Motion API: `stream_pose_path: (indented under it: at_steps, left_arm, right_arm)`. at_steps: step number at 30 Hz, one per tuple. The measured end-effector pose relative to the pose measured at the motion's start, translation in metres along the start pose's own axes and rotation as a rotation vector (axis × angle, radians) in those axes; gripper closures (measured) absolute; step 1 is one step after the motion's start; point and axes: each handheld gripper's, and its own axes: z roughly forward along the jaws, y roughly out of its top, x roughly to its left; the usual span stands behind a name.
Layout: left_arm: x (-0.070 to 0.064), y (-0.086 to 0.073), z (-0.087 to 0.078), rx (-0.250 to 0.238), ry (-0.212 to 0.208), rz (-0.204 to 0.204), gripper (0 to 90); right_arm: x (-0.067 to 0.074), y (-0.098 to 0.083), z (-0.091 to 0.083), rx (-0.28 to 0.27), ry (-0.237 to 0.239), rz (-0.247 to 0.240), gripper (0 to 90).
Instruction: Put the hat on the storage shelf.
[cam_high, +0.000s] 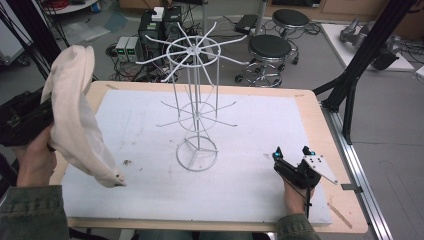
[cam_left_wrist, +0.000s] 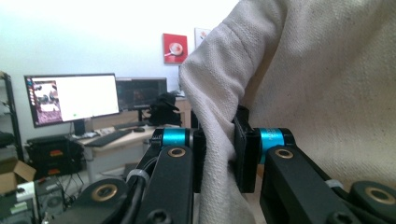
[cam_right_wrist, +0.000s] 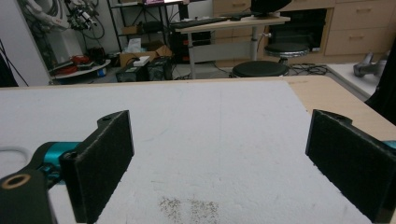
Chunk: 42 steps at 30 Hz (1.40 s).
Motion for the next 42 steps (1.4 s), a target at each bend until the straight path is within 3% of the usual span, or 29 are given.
stream_pose_path:
  at_steps: [3, 13, 19, 24, 30, 33, 37, 42]
  left_arm:
    - [-0.002, 0.005, 0.013, -0.006, -0.002, -0.001, 80.8]
    - [-0.005, 0.022, 0.064, 0.035, 0.002, 0.057, 80.8]
    - [-0.007, 0.026, 0.084, 0.044, 0.011, 0.071, 80.8]
    - [-0.015, 0.016, 0.093, 0.068, 0.056, 0.115, 80.8]
    - [-0.029, -0.012, 0.101, 0.106, 0.127, 0.178, 80.8]
    - [-0.03, -0.022, 0.104, 0.106, 0.134, 0.154, 80.8]
    - [-0.032, -0.031, 0.102, 0.112, 0.145, 0.165, 79.8]
    - [-0.031, -0.037, 0.098, 0.105, 0.131, 0.145, 78.3]
  right_arm:
    - [0.0, 0.0, -0.001, -0.002, 0.001, 0.008, 6.6]
    - [0.0, -0.001, -0.001, -0.003, -0.002, 0.011, 6.6]
    - [-0.001, 0.0, -0.004, -0.005, -0.003, 0.022, 6.6]
    - [-0.002, -0.001, -0.005, -0.001, -0.004, 0.029, 6.6]
    - [-0.002, -0.001, -0.005, -0.003, -0.001, 0.038, 6.6]
    - [-0.002, -0.001, -0.005, -0.003, 0.001, 0.04, 6.6]
    - [-0.003, 0.0, -0.006, -0.004, -0.002, 0.045, 6.6]
    - [-0.004, 0.0, -0.006, -0.012, -0.003, 0.046, 6.6]
